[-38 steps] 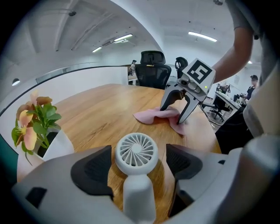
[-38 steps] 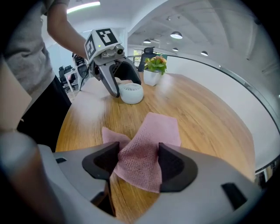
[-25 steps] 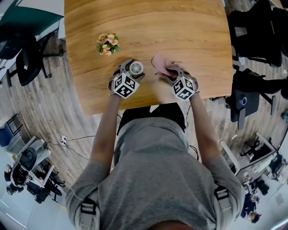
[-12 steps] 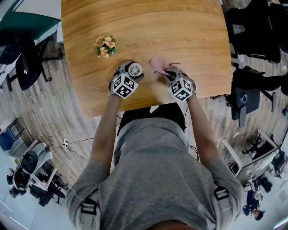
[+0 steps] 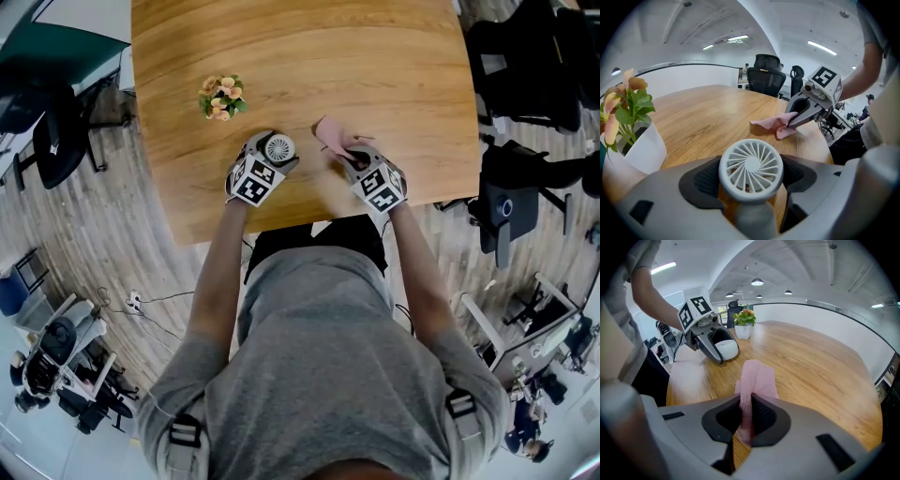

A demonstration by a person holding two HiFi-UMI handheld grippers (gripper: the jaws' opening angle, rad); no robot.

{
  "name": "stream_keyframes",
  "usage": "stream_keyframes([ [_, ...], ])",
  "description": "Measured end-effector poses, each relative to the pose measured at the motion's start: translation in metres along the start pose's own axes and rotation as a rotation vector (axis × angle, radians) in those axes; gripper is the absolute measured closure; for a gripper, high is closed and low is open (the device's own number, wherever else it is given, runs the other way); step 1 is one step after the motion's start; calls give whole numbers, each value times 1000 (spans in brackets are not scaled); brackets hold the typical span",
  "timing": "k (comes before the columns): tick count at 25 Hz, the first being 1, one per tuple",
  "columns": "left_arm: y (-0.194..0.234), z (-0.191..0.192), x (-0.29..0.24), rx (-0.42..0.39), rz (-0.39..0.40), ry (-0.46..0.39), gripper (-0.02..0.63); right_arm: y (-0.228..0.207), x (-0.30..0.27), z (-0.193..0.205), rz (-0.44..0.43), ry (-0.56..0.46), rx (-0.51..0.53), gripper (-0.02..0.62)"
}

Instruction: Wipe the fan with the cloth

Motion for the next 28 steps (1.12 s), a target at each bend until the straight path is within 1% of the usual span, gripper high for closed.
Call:
stream_keyframes([
  [4,1,-5,13,69,30,-60,225,1,8,-4,-5,-27,-5,564],
  [6,-1,-9,21,114,55,-95,225,1,13,-8,-11,-53,-12,564],
  [9,-7,-12,29,161,68,-124,225,0,22,-12,-19,-95,-18,565],
  [13,-19,-12,38,169,50,-128,225,3,35,-13,-30,-116,-1,565],
  [17,-30,-15,53,183,21,-156,225,7,48,-12,-30,-135,23,565],
  [20,-39,-18,67,180,-15,-169,225,10,61,-14,-26,-161,37,565],
  [22,-48,-21,75,162,-41,-172,225,13,72,-16,-22,-181,55,565],
  [28,-79,-42,95,39,-146,-153,225,24,113,-26,-22,-255,128,565],
])
Point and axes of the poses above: the fingertips, and each gripper's own axes: x backward along the fingers, y to its left, z out of its underside, the point moved 6 cm from there along x, backward along the fingers, and after that the axes turned 15 degrees about y, right-handed, at the moved point
